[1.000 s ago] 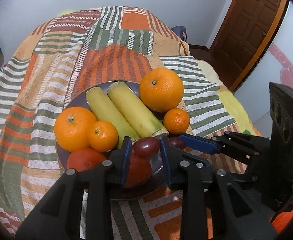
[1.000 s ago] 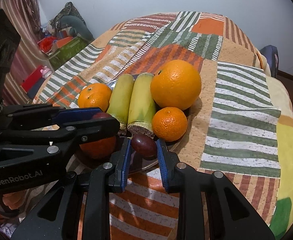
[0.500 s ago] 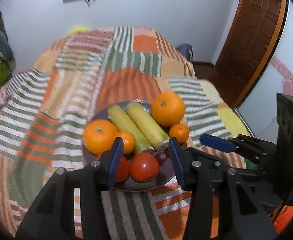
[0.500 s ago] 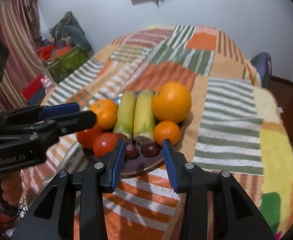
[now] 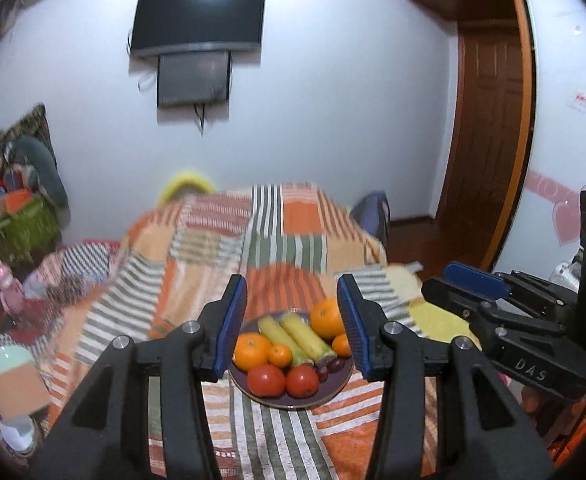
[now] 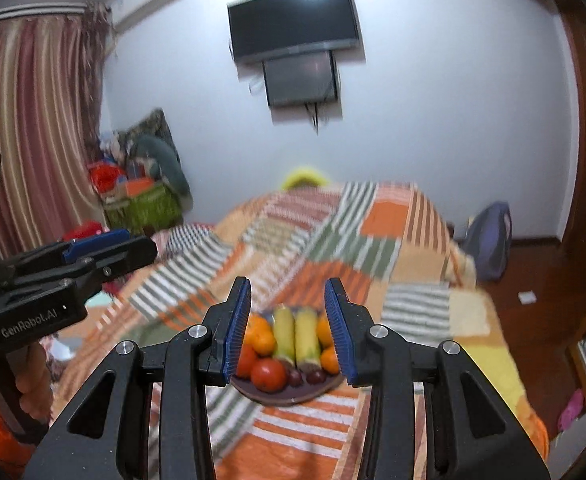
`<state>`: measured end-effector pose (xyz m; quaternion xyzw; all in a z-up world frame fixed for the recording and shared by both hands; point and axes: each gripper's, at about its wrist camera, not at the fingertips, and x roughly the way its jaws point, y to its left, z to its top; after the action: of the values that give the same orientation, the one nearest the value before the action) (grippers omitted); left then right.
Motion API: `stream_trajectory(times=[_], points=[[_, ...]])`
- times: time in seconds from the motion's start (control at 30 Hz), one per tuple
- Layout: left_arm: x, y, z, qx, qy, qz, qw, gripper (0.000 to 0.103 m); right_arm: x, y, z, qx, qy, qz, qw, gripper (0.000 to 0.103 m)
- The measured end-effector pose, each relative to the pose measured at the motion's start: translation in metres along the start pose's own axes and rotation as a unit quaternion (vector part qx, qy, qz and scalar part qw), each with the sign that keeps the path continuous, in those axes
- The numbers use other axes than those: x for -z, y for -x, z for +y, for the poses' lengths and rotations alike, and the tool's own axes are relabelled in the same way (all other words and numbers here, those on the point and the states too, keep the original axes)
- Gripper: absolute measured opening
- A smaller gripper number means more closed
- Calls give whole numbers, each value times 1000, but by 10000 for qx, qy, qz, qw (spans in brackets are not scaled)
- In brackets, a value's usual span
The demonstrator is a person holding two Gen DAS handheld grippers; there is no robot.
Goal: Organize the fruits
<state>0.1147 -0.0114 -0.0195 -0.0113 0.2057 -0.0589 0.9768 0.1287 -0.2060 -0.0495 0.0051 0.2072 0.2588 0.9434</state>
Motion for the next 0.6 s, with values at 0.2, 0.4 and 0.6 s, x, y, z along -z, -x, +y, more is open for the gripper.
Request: stream_trajectory(times=[0.2, 0.4, 0.6], points=[[-7, 47, -2, 44, -28, -427, 9991, 56, -13, 35, 19, 29, 102, -531, 9985, 35], [-9, 75, 0, -31, 28, -769, 9970, 67, -15, 50, 28, 159, 171, -836, 9962, 51], [-7, 89, -3, -115, -13, -913, 9958, 72, -15, 55, 32, 271, 221, -991, 9945, 64]])
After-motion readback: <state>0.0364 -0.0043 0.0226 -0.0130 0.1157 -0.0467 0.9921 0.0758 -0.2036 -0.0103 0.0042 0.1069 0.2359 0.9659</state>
